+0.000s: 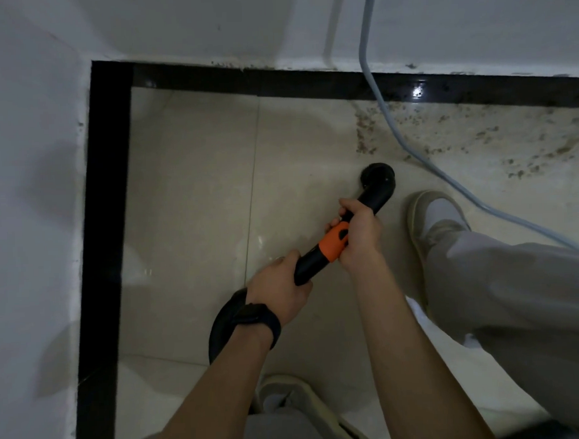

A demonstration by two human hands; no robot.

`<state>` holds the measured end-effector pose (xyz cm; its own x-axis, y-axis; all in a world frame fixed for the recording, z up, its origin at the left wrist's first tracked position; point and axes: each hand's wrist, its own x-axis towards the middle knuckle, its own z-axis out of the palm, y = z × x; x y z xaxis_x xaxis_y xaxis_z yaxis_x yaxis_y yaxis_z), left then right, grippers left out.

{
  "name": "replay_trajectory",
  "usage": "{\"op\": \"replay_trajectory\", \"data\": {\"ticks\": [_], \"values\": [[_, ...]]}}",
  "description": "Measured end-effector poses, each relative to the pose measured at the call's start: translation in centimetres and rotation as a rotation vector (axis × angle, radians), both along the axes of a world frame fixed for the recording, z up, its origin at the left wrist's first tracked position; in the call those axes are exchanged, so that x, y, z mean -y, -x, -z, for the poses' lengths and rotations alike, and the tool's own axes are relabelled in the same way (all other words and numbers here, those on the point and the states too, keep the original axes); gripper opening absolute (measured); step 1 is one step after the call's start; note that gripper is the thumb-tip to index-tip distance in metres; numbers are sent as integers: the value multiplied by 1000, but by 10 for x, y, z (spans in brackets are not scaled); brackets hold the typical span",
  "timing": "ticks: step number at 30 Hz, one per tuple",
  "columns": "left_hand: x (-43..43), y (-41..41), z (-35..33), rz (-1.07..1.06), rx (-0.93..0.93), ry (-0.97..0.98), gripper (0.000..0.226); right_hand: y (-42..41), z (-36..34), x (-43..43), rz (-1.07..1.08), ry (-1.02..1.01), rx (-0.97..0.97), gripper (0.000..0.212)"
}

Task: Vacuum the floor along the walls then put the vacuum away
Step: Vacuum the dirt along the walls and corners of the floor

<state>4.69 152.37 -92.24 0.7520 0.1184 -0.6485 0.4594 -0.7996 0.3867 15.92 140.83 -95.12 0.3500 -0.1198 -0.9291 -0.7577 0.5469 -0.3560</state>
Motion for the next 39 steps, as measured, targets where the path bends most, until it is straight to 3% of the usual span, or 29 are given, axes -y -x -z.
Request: {"op": "replay_trajectory", "data": {"ticks": [19,23,30,39], "values": [[-54,58,-5,-396,-118,-83,22,33,-3,-93,-336,-145,-20,12],[-58,58,-5,-363,-147,-98,21,47,-4,-92,-266,-218,-44,10],[-27,43,8,-153,-140,-48,27,54,10,-58,-50,88,-2,7],[1,10,11,-12,-42,-78,22,23,6,-21,7,63,60,7]]}}
